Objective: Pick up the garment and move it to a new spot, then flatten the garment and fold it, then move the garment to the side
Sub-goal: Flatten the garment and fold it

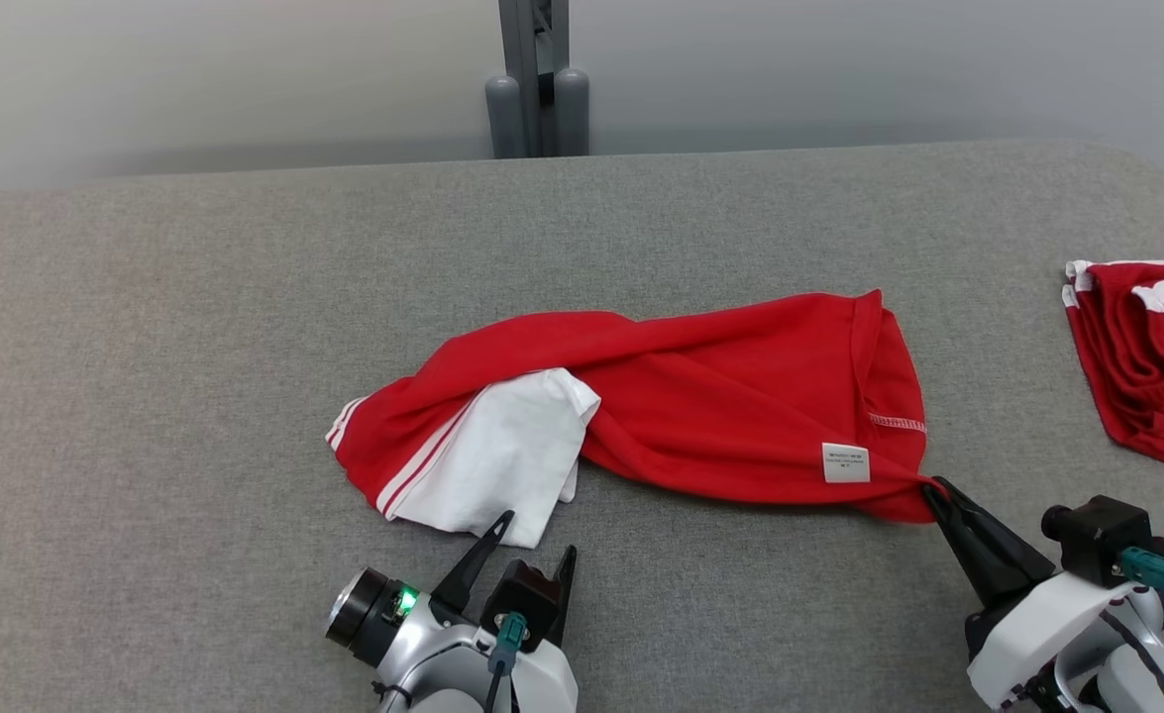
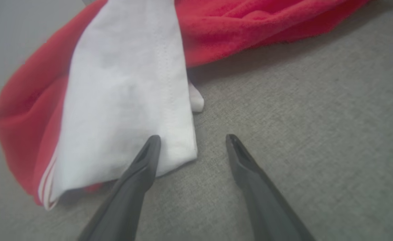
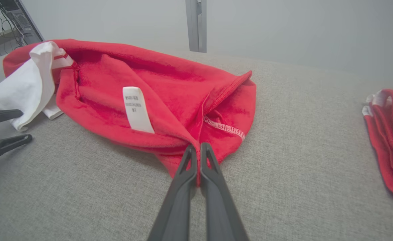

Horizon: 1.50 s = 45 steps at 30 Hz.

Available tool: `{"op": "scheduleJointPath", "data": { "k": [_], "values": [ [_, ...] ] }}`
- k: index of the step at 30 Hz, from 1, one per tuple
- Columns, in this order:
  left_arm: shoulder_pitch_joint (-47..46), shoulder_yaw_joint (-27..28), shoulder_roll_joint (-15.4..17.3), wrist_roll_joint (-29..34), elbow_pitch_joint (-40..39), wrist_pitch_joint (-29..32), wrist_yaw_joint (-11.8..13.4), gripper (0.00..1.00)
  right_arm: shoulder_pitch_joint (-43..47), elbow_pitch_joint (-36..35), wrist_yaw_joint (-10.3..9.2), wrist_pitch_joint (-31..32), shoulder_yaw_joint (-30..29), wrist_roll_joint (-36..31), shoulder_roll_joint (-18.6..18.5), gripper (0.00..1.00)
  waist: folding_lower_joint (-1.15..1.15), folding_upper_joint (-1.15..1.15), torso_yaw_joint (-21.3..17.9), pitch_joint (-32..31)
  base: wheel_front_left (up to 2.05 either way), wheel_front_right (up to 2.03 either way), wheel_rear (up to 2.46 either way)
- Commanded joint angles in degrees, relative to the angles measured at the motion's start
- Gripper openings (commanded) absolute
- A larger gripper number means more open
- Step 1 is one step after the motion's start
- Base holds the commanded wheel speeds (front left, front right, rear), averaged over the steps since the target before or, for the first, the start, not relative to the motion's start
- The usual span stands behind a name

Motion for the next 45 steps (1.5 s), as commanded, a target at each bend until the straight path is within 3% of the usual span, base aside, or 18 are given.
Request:
{"op": "scheduleJointPath", "data": {
  "k": [1,19,20,21,23,24,36,45],
  "values": [
    [-1.51,-0.57,0.26,-0.94,0.51,-0.20,0.34,1.00,-1.01,-0.13,0.01,-0.06,0.13,0.35,-0.57,0.00,0.00,0.00,-0.07,0.42,0.00,0.00,0.00],
    [-5.46,-8.25,0.50,-12.93,4.65,0.02,2.49,1.00,-2.17,-0.24,0.01,-0.06,0.37,1.16,-1.40,0.00,0.00,0.00,0.64,2.66,0.00,0.00,0.00],
    [-5.46,-8.58,0.54,-13.41,4.89,0.08,2.45,0.91,-2.16,-0.18,0.01,-0.06,0.32,1.19,-1.39,0.00,0.00,0.00,0.72,2.61,0.00,0.00,0.00],
    [-5.52,-8.89,0.57,-13.92,5.08,0.09,2.48,0.53,-2.12,-0.08,0.01,-0.05,0.27,1.21,-1.37,0.00,0.00,0.00,0.81,2.53,0.00,0.00,0.00],
    [-5.73,-9.26,0.61,-14.85,5.42,0.10,2.66,0.08,-2.09,0.12,0.01,-0.05,0.16,1.22,-1.27,0.00,0.00,0.00,1.00,2.38,0.00,0.00,0.00],
    [-5.80,-9.49,0.63,-15.25,5.60,0.11,2.73,0.00,-2.11,0.19,0.01,-0.05,0.13,1.24,-1.20,0.00,0.00,0.00,1.09,2.30,0.00,0.00,0.00],
    [-6.16,-11.30,0.36,-16.94,5.59,-0.06,3.33,0.00,-1.61,1.08,0.01,-0.05,0.22,1.24,-0.67,0.00,0.00,0.00,2.38,0.20,0.00,0.00,0.00],
    [-3.81,-5.18,0.97,-12.82,-0.25,-0.08,3.20,0.00,-2.51,2.01,0.01,-0.05,0.26,0.46,-2.04,0.00,0.00,0.00,3.35,-4.06,0.00,0.00,0.00]
  ]
}}
